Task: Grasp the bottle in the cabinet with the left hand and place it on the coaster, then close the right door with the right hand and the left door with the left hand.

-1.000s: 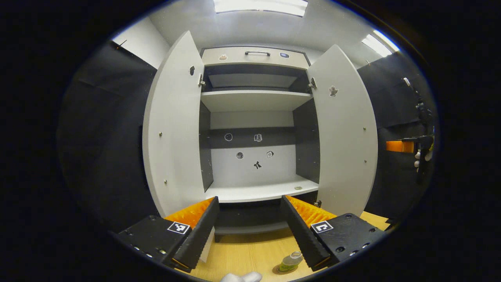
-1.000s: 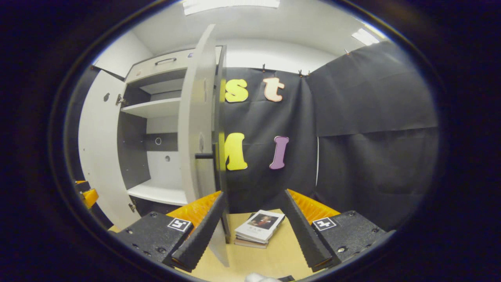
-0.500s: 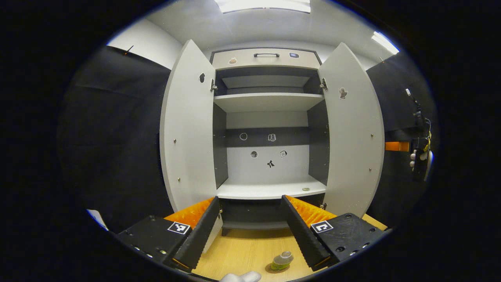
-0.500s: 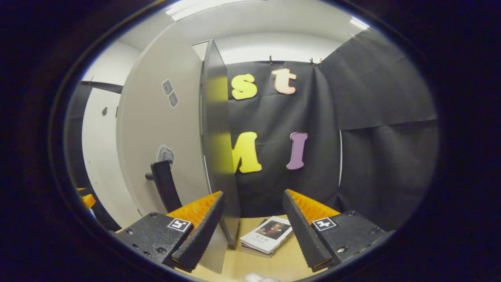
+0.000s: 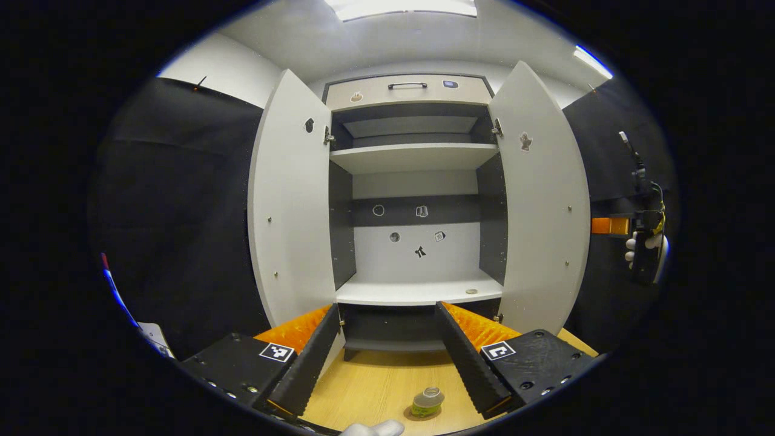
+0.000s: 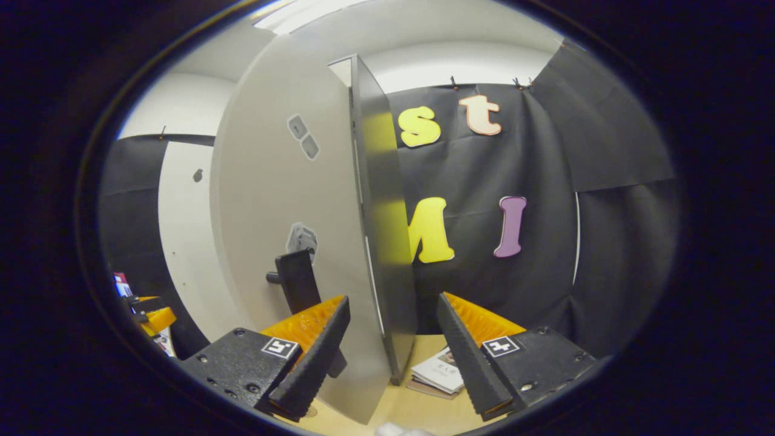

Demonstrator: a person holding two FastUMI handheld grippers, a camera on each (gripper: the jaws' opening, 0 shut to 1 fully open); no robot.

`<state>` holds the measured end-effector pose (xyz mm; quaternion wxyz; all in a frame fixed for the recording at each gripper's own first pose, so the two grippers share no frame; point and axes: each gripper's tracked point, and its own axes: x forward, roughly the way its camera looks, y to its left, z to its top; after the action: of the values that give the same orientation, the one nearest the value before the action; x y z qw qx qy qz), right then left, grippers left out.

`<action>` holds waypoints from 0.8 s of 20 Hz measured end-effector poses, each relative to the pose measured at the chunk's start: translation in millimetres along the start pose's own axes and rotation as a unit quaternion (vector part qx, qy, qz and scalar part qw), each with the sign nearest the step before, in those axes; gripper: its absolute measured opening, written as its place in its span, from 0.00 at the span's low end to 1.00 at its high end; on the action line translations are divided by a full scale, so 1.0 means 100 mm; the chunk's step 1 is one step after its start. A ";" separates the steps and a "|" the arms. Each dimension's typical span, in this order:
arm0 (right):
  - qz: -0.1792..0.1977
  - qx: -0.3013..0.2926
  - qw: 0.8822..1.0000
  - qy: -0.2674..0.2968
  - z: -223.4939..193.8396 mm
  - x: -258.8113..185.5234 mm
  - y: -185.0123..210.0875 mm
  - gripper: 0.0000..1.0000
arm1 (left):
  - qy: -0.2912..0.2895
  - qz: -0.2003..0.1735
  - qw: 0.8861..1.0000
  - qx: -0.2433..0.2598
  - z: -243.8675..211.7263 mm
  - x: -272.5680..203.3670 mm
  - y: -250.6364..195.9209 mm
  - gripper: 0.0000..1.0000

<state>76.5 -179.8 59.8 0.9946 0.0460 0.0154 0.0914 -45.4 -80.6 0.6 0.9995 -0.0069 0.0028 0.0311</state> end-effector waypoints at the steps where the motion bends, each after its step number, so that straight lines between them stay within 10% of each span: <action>1: -0.006 -0.009 1.000 -0.002 0.03 -0.02 0.01 0.95 | -0.001 -0.004 1.000 -0.002 -0.01 0.00 0.00 0.96; 16: -0.061 -0.050 0.997 0.002 -0.06 0.09 0.86 0.96 | 0.000 -0.052 0.999 0.009 -0.16 0.08 0.56 0.96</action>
<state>70.1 -93.8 61.9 0.9994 -0.0045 0.0159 0.0308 -41.3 -24.5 -16.5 0.9998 0.0020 0.0028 -0.0215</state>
